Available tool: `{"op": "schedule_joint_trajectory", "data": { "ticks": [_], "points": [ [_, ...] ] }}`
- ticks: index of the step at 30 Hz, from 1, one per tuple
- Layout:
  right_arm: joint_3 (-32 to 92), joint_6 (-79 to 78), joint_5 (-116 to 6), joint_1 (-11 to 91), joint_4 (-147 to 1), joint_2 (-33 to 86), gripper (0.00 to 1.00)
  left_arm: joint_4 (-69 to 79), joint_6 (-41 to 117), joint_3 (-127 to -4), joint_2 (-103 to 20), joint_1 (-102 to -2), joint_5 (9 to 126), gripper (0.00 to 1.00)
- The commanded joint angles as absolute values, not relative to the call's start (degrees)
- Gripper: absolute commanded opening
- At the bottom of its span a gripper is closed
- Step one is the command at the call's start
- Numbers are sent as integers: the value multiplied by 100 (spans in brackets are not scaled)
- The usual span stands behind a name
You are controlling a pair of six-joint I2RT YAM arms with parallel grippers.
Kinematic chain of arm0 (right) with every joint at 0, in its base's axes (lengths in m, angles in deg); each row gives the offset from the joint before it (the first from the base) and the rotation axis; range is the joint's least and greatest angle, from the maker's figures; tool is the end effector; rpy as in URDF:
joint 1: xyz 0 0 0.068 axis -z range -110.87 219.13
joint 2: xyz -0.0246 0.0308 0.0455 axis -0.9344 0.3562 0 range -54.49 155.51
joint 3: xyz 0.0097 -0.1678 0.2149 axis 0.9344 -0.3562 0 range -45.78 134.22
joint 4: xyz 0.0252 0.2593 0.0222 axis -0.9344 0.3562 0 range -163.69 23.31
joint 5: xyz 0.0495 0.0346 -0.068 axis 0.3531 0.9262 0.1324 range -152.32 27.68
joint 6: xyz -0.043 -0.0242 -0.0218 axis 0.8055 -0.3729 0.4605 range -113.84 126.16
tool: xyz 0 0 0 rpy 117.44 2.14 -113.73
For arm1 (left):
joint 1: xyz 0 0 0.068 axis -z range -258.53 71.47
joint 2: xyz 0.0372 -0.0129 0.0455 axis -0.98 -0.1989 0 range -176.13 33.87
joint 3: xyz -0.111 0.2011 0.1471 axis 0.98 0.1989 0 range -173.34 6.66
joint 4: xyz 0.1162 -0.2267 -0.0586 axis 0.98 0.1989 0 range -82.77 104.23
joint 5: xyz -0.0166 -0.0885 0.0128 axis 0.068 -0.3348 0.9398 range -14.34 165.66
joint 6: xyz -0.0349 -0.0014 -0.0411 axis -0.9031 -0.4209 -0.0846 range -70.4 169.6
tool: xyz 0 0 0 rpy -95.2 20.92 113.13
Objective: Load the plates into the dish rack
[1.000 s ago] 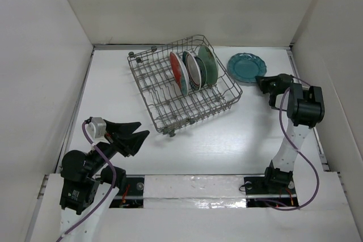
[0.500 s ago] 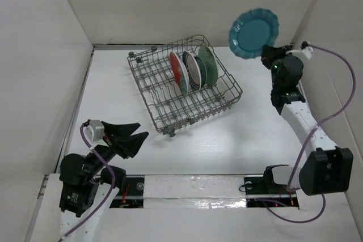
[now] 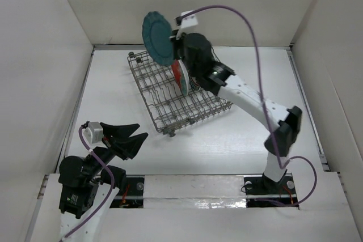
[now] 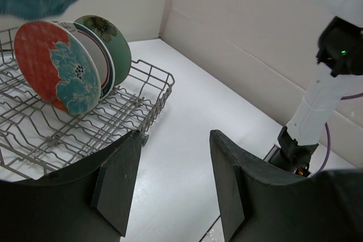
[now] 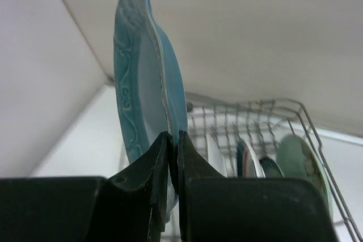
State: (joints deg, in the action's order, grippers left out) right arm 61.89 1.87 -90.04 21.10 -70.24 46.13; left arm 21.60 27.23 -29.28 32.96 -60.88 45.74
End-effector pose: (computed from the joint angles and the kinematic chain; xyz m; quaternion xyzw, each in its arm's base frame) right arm 0.2864 0.2936 0.4693 -0.0854 0.6818 0.1649 0.7076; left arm 0.0140 -0.0231 0.3445 0.1894 0.5578 -0.4098 0.6964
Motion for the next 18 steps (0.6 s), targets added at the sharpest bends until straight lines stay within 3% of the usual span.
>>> {"op": "schedule_joint_trajectory", "data": {
  "ticks": [1, 7, 18],
  "points": [
    [7276, 1274, -10396, 1869, -6596, 5349, 0, 1874, 2727, -2858, 3615, -6042, 4533, 48],
    [7814, 1355, -10679, 1815, -6411, 6046, 0, 1883, 2710, -2858, 3686, -6042, 4533, 48],
    [7666, 1223, -10907, 1711, -6243, 6680, 0, 1883, 2710, -2867, 3774, -6042, 4533, 48]
  ]
}}
